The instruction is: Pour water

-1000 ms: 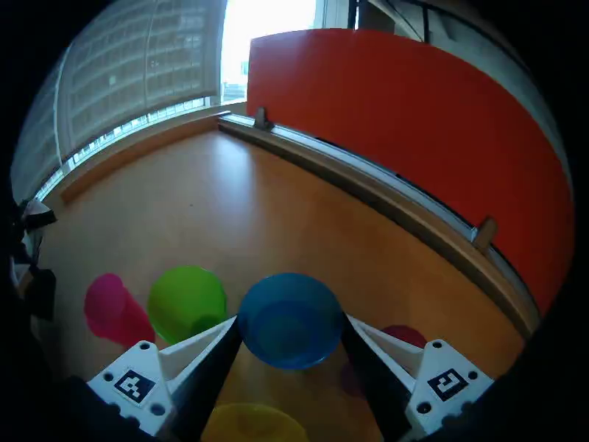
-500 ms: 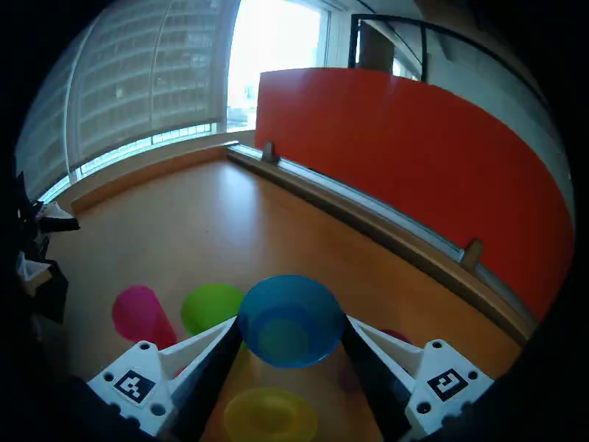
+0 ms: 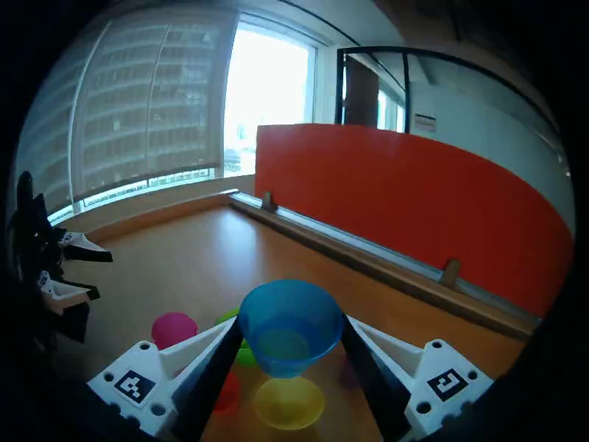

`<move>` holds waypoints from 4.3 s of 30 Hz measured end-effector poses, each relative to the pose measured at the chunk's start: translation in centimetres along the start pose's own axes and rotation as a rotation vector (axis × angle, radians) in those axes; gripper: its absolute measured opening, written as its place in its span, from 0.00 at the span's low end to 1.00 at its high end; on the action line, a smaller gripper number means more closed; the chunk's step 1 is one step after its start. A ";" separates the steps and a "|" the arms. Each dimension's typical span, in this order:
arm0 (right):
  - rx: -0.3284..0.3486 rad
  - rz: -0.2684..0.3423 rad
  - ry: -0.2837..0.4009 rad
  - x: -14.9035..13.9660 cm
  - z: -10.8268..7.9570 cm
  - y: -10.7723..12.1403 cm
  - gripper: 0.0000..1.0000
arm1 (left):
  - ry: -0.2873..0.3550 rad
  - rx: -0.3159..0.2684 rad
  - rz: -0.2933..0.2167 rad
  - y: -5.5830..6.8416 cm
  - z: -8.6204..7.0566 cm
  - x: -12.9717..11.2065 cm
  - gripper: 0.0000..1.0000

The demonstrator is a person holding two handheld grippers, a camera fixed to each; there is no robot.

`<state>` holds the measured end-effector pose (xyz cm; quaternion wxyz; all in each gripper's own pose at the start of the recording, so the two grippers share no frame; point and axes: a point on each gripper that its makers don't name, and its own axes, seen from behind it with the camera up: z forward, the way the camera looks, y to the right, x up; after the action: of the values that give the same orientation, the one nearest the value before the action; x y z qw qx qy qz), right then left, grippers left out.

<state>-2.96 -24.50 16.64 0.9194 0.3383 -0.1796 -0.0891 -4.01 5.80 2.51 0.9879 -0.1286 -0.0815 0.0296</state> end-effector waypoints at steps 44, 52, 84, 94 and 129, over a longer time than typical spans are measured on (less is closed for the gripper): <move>-0.057 -0.014 0.266 1.0 -8.5 -1.4 0.93 | -0.142 -0.133 0.075 0.9 5.2 -0.9 0.90; -0.061 -0.013 0.259 -0.3 -9.5 -1.5 0.93 | -0.192 -0.182 0.118 2.0 7.0 -1.5 0.90; -0.064 0.013 0.238 -4.1 -11.9 -0.9 0.93 | -0.437 -0.332 0.221 4.3 15.2 -4.8 0.90; -0.059 0.018 0.233 -4.6 -11.6 -0.5 0.93 | -0.485 -0.369 0.238 4.8 16.9 -6.0 0.90; -0.051 0.021 0.230 -5.4 -11.2 0.0 0.93 | -0.517 -0.383 0.311 5.0 19.1 -7.2 0.91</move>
<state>-3.57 -16.35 7.24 0.9431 0.3210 -0.0743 -0.0444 -14.53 14.85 18.36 0.8762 -0.3106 -0.3124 0.1955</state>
